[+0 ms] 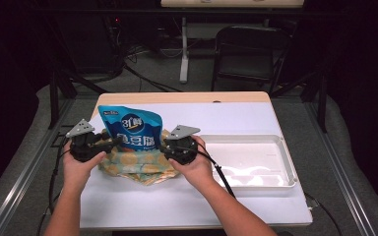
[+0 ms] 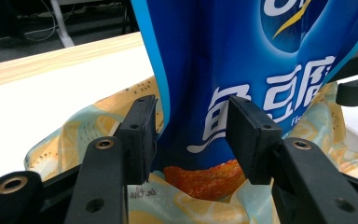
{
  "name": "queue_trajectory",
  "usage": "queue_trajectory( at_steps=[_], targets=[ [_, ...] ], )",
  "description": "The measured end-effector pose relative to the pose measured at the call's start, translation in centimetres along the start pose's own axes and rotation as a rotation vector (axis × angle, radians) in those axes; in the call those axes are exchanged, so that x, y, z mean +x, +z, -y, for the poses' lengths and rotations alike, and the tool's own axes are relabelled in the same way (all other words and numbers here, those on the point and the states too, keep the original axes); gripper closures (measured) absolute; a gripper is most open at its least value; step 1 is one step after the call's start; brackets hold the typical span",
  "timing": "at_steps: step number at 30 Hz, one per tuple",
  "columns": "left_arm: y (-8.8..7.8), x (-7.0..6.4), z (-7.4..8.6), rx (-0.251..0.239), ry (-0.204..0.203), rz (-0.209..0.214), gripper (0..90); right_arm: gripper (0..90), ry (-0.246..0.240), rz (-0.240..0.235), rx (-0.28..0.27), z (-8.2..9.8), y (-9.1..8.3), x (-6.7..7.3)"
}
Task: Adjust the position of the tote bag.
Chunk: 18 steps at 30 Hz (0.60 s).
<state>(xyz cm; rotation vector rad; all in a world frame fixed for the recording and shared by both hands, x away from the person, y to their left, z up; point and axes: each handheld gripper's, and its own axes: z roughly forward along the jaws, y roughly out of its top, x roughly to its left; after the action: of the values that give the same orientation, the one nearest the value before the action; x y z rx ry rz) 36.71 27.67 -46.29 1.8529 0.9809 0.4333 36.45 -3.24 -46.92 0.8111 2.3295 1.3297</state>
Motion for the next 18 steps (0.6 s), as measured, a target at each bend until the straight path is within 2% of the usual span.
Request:
queue_trajectory(
  at_steps=[7,18],
  targets=[
    [0.05,0.07,0.05,-0.005,0.001,0.004,53.1,70.0,0.003,0.005,-0.005,-0.15,0.23,-0.1],
    [0.1,0.04,0.1,-0.005,-0.003,0.005,53.5,78.0,-0.012,0.018,0.005,-0.44,0.93,-0.05]
  ],
)
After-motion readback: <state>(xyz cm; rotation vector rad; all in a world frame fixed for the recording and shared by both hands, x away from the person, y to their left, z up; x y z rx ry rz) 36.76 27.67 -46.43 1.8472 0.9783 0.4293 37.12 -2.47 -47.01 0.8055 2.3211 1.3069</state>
